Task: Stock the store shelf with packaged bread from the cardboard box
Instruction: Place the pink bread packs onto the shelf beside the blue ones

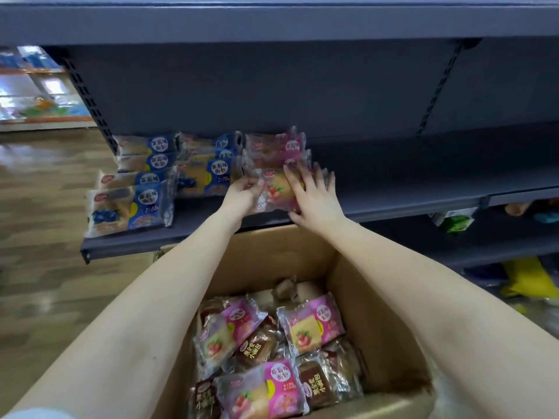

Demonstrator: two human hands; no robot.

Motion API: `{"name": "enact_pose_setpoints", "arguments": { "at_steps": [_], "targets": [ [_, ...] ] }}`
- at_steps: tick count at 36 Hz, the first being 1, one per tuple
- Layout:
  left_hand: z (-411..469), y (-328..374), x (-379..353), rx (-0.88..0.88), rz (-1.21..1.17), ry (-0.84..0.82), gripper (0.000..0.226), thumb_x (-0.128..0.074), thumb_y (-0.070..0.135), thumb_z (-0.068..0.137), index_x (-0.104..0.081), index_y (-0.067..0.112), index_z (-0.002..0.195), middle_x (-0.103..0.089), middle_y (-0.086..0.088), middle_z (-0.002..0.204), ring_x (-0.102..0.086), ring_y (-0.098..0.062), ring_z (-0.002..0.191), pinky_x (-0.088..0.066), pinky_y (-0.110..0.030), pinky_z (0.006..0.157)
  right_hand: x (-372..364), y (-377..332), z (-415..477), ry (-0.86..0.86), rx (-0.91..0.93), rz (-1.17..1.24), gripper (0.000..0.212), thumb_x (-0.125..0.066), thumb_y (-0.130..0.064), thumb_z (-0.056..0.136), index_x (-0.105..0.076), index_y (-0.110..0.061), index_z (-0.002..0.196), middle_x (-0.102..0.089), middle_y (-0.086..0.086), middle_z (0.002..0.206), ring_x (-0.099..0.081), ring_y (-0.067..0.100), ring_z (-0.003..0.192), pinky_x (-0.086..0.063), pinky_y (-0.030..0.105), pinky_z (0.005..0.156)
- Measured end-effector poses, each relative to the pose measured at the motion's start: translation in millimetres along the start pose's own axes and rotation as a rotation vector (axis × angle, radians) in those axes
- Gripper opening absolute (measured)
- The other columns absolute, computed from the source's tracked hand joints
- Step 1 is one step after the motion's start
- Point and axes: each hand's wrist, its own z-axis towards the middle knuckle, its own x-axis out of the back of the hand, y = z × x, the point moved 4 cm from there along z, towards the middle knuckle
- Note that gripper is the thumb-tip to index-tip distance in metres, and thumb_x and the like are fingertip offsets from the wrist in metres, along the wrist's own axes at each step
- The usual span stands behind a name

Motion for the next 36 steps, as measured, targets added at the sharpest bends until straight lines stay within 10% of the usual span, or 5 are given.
{"name": "enact_pose_setpoints", "arguments": {
  "at_steps": [5,13,36],
  "targets": [
    [-1.2,-4.3,-4.1,0.084,-0.261,-0.013,0.034,-0.046,0.032,0.101,-0.048,0.014,0.13,-0.065,-0.008,0.121,-0.065,-0.025,0.105,-0.054,-0.043,0.09,0.9,4.2,13.4,-0.03,-0.027,0.001,0.093,-0.063,-0.03,0.082,-0.003,-0.022,0.153,-0.03,0.018,0.147,-0.023,0.04,0.138,-0.01,0.062,0.111],
    [9.3,-0.2,-1.1,0.046,-0.192,0.0,0.042,-0.06,0.04,0.092,-0.055,0.011,0.122,-0.069,-0.003,0.11,-0.068,-0.018,0.098,-0.056,-0.032,0.077,-5.9,9.7,29.7,0.055,0.008,-0.025,0.092,-0.079,-0.021,0.065,-0.035,-0.012,0.146,-0.052,0.022,0.126,-0.049,0.044,0.119,-0.031,0.066,0.101],
    [34.6,-10.6,6.2,0.185,-0.405,0.319,0.036,-0.055,0.013,0.094,-0.055,-0.003,0.126,-0.065,-0.016,0.115,-0.064,-0.025,0.095,-0.051,-0.027,0.07,-26.3,-6.1,56.9,-0.045,-0.022,-0.007,0.086,-0.057,-0.02,0.087,-0.002,-0.026,0.152,-0.009,0.013,0.157,-0.009,0.046,0.141,0.001,0.07,0.107]
  ]
}}
